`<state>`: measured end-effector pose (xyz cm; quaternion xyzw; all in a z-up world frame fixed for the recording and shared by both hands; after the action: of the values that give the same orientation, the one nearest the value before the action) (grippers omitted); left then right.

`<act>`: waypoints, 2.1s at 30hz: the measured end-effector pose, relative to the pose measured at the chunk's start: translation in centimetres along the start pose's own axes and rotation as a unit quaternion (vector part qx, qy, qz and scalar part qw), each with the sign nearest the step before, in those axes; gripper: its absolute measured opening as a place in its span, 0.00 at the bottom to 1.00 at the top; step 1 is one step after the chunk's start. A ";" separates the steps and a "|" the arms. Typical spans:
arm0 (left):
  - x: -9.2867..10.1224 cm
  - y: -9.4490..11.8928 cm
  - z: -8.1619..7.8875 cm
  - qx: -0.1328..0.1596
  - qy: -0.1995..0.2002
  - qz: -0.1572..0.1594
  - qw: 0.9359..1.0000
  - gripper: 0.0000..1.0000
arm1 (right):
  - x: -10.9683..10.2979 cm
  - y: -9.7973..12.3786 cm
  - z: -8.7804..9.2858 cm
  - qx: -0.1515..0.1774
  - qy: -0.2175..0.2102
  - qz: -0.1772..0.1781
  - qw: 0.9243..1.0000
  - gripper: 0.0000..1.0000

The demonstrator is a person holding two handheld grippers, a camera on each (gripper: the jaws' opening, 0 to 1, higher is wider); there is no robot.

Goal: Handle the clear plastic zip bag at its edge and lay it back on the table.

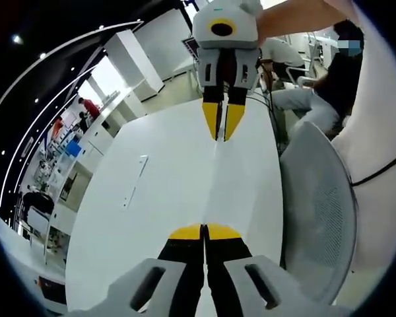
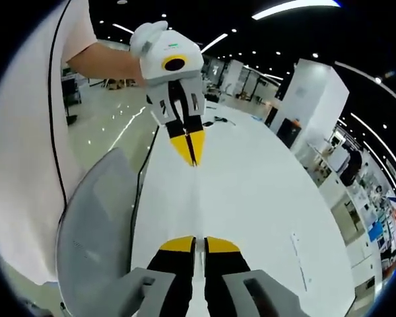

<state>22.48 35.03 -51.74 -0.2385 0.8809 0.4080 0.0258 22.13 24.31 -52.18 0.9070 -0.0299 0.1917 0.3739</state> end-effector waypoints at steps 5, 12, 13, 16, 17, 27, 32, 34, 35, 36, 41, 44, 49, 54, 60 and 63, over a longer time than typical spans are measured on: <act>0.0 0.0 0.2 -0.001 0.001 0.001 1.000 0.00 | 0.0 0.0 0.0 0.001 0.002 -0.003 1.000 0.00; -0.1 -0.1 0.2 0.001 0.003 0.003 1.000 0.00 | 0.0 -0.2 0.2 -0.012 0.017 -0.001 1.000 0.00; -0.1 -0.1 0.2 0.001 0.003 0.003 1.000 0.00 | 0.0 -0.2 0.3 -0.012 0.017 -0.002 1.000 0.00; 0.0 -0.1 0.2 0.004 0.002 0.005 1.000 0.00 | 0.1 -0.2 0.4 -0.015 0.018 -0.003 1.000 0.00; 0.0 -0.2 0.2 0.005 0.003 0.005 1.000 0.00 | 0.1 -0.2 0.4 -0.016 0.016 -0.003 1.000 0.00; 0.4 -0.3 0.1 0.009 -0.002 0.012 1.000 0.00 | 0.1 -0.1 0.8 -0.026 0.019 -0.002 0.999 0.00; 0.7 -0.4 0.2 0.008 -0.003 0.016 1.000 0.00 | -0.1 -0.1 0.8 -0.030 0.019 -0.005 0.999 0.00; 0.8 -0.4 0.2 0.008 0.000 0.016 1.000 0.00 | -0.1 -0.1 0.9 -0.030 0.017 -0.005 0.999 0.00; 0.8 -0.4 0.2 0.008 0.000 0.016 1.000 0.00 | -0.1 -0.1 0.9 -0.031 0.018 -0.005 0.999 0.00; 0.7 -0.4 0.2 0.008 0.000 0.016 1.000 0.00 | -0.1 0.0 0.9 -0.031 0.018 -0.005 0.999 0.00; 0.7 -0.4 0.1 0.009 -0.003 0.016 1.000 0.00 | -0.2 0.1 1.0 -0.035 0.018 -0.005 0.999 0.00; 0.8 -0.4 0.1 0.010 -0.002 0.017 1.000 0.00 | -0.2 0.1 1.1 -0.036 0.018 -0.004 0.999 0.00; 0.9 -0.4 0.1 0.010 0.001 0.019 1.000 0.00 | -0.1 0.3 1.4 -0.039 0.018 -0.003 0.999 0.00; 0.9 -0.4 0.2 0.009 0.002 0.018 1.000 0.00 | 0.0 0.4 1.6 -0.042 0.018 -0.004 0.999 0.00; 0.7 -0.4 0.3 0.009 0.003 0.016 1.000 0.00 | 0.0 0.5 1.9 -0.047 0.021 -0.004 0.999 0.00; 0.6 -0.4 0.5 0.006 0.003 0.016 1.000 0.00 | 0.0 0.7 2.2 -0.053 0.022 -0.003 0.998 0.00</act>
<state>22.06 34.90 -52.51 -0.2255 0.8871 0.4024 0.0179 22.72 22.32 -53.10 0.8814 -0.0288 0.2090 0.4226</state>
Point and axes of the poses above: the point that each gripper's makers call its tool centre point, and the gripper's own axes: y roughly backward along the fingers, x roughly to its right, z roughly out of its underside, the point moved 1 cm from there along y, roughly backward along the fingers, and after that the axes turned 10 degrees about y, right-handed, at the moved point
